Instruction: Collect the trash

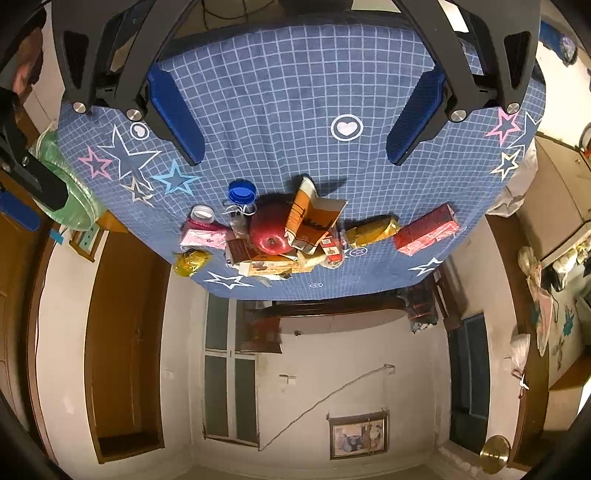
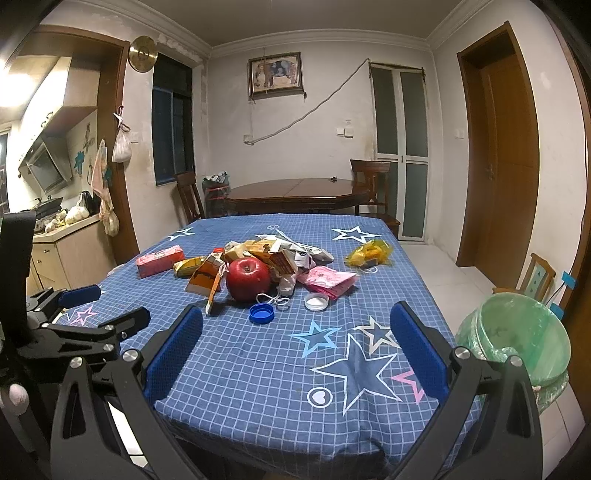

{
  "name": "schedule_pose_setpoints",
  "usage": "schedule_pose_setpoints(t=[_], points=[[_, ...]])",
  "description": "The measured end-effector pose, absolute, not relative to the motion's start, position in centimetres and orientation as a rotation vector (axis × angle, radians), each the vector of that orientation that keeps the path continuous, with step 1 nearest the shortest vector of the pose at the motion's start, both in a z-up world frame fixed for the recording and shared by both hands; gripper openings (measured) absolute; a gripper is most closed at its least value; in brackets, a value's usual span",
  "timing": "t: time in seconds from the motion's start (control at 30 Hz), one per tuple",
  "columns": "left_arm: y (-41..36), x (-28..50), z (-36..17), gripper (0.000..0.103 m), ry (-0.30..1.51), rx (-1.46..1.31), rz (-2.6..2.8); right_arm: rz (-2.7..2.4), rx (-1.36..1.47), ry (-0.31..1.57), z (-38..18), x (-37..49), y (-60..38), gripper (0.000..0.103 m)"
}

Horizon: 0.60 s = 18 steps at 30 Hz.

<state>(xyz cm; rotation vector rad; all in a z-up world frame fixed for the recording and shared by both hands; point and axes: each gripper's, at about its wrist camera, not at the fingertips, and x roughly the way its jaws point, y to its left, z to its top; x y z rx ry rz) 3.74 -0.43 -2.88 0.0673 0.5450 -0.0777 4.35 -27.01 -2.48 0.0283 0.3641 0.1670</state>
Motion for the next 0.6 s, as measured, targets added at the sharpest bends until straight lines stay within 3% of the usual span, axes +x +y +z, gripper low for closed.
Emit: schedule_pose_setpoints(t=[0.6], points=[[-0.45,3.63,-2.65,0.098,0.537,0.069,-0.077,0.167,0.032,0.370,-3.02,4.31,-27.10,0.098]])
